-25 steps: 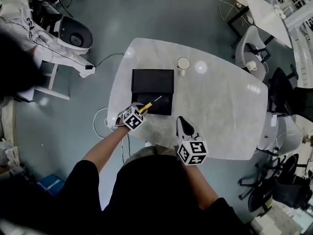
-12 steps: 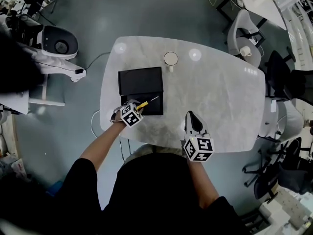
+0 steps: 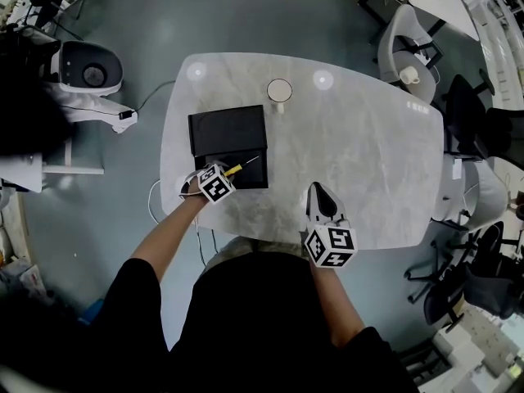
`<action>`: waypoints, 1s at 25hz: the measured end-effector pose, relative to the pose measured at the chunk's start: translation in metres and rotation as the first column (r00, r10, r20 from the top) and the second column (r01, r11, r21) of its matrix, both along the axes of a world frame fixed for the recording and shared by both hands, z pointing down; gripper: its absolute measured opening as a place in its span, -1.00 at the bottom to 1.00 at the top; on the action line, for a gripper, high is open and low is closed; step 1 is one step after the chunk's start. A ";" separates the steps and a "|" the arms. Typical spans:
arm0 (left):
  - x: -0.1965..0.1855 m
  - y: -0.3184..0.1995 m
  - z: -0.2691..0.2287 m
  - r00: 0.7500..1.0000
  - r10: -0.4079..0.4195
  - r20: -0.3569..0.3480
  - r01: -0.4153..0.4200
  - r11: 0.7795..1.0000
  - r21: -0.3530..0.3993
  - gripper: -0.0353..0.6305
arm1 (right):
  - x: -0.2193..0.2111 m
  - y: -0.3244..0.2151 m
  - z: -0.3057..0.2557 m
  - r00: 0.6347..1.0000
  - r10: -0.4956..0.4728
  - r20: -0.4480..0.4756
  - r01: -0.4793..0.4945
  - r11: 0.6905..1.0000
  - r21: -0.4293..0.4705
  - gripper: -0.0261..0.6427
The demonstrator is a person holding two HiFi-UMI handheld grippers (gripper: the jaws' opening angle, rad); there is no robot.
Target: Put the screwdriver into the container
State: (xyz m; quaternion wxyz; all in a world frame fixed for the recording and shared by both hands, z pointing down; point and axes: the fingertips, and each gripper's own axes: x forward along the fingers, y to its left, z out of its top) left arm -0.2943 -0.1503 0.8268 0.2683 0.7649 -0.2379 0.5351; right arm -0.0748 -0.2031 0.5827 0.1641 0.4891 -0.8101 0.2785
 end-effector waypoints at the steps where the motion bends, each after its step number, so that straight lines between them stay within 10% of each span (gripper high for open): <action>1: -0.001 0.000 0.001 1.000 -0.005 -0.002 0.005 1.000 -0.002 -0.64 | 0.000 0.000 0.001 1.000 -0.002 0.000 0.002 1.000 -0.002 -0.89; 17: 0.005 -0.003 0.001 0.995 -0.081 -0.059 0.082 0.996 0.020 -0.31 | 0.000 0.005 0.004 1.000 -0.009 0.005 0.009 1.000 -0.010 -0.89; 25: 0.006 -0.017 -0.056 0.969 -0.164 -0.184 0.197 0.963 0.182 -0.26 | -0.008 0.014 -0.013 0.999 -0.048 0.017 0.047 0.998 0.049 -0.89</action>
